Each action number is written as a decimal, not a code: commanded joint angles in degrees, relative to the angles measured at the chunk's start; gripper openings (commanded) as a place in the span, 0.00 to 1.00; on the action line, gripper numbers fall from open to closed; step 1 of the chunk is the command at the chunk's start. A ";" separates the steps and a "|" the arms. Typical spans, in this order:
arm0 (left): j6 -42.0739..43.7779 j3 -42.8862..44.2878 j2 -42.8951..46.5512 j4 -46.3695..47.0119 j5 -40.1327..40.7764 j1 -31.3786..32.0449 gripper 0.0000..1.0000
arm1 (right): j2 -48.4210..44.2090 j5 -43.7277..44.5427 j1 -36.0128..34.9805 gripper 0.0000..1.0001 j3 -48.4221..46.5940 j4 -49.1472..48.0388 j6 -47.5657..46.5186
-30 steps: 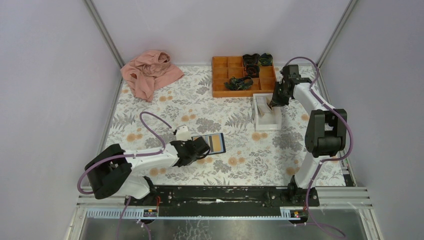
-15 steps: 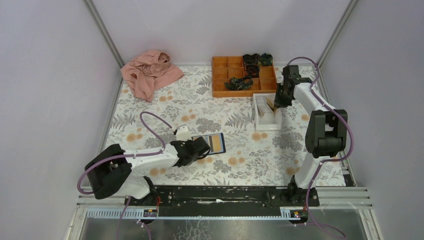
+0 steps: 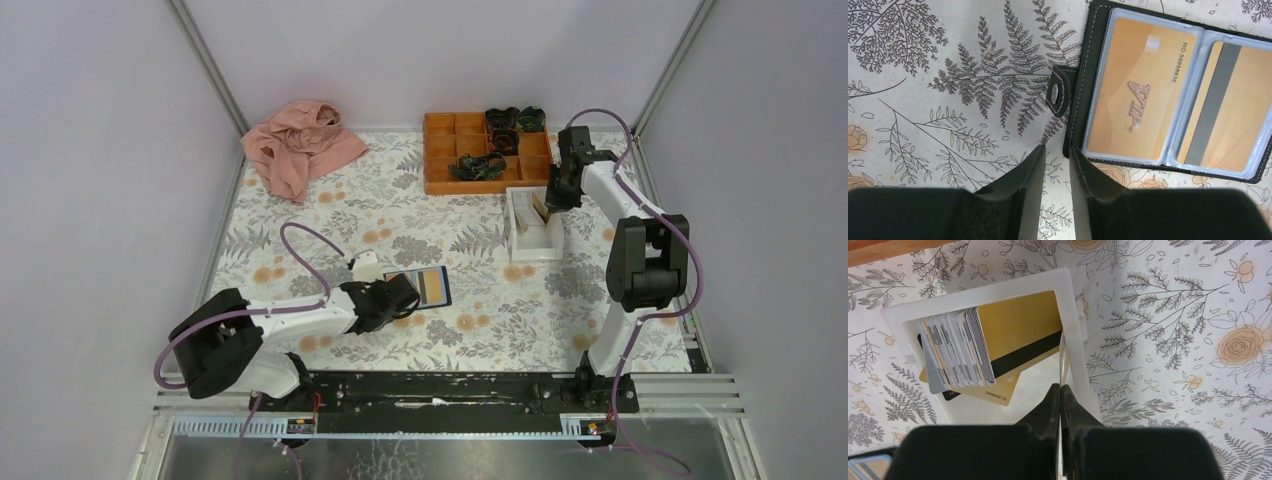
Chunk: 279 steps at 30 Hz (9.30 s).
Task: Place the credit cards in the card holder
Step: Pick up the credit card from the storage box, then turn over the card slot in the card holder.
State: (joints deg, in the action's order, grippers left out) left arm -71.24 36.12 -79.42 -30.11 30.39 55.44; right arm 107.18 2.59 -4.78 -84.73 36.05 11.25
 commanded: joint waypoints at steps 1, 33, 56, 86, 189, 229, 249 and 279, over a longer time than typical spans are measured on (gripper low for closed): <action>-0.34 -1.48 -0.53 6.64 -2.72 -0.24 0.32 | -0.13 2.20 -0.76 0.00 -0.84 2.12 -0.66; -0.17 -0.61 20.23 -1.00 -0.75 -0.24 0.56 | -32.79 -9.89 -11.09 0.00 9.70 2.28 5.30; 23.21 -4.09 30.88 20.37 -19.62 -0.31 0.67 | -38.28 -59.65 -20.66 0.00 30.10 -7.24 10.28; 26.52 -7.32 31.59 29.94 -42.61 -5.27 0.57 | -29.78 -67.56 -26.28 0.00 32.01 -12.29 8.45; -2.72 -17.59 24.79 56.00 -28.73 -16.20 0.00 | -13.00 -56.53 -26.40 0.37 46.41 -86.04 53.40; 3.85 -13.00 29.39 24.99 -18.37 -16.42 0.48 | -18.93 -32.28 -26.74 0.00 26.48 -23.76 17.64; 8.20 -8.83 16.36 19.93 -20.31 -16.33 0.16 | -13.36 -23.17 -27.81 0.00 24.76 -14.87 10.41; 9.46 -8.21 8.84 22.11 -20.99 -16.33 0.12 | -8.79 -23.38 -30.12 0.00 20.96 -15.99 9.74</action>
State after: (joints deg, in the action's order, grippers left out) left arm -62.98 26.59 -70.22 -9.54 9.37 39.00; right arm 98.08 -21.45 -34.20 -61.87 20.58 21.39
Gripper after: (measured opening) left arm 0.118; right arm 0.014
